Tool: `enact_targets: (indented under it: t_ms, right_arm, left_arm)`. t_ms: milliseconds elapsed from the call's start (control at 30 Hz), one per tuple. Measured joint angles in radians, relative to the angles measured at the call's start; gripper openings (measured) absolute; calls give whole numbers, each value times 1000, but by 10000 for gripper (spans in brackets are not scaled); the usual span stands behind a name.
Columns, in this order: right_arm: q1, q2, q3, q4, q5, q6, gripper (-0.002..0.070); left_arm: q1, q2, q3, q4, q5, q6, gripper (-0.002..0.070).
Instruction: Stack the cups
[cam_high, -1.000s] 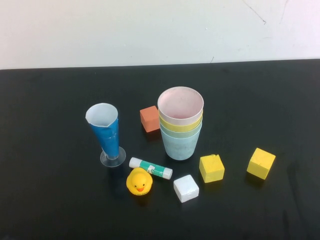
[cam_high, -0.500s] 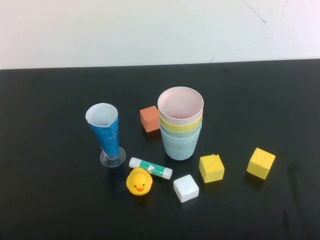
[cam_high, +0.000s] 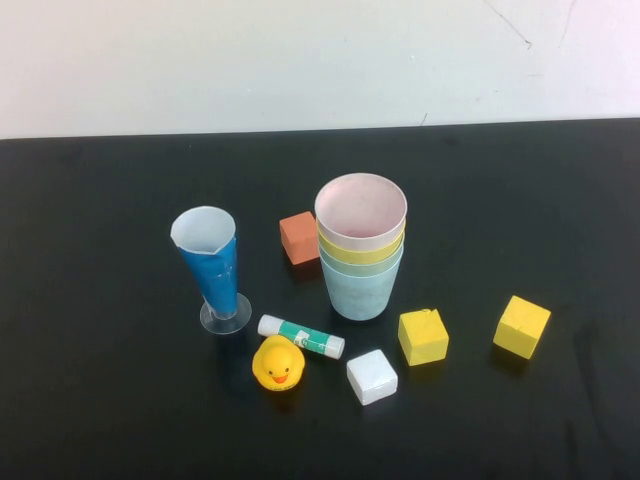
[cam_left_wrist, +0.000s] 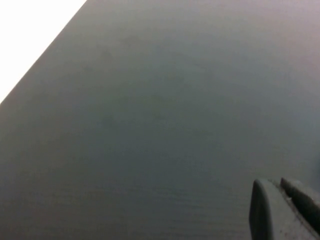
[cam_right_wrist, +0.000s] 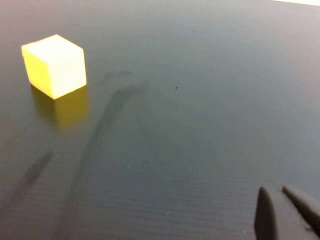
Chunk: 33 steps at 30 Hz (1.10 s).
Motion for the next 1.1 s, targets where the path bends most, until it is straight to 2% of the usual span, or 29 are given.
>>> enact_targets:
  t_ms: [1100]
  right_arm:
    - [0, 0, 0, 0, 0, 0, -1]
  left_arm:
    - [0, -15, 0, -21, 6, 8, -1]
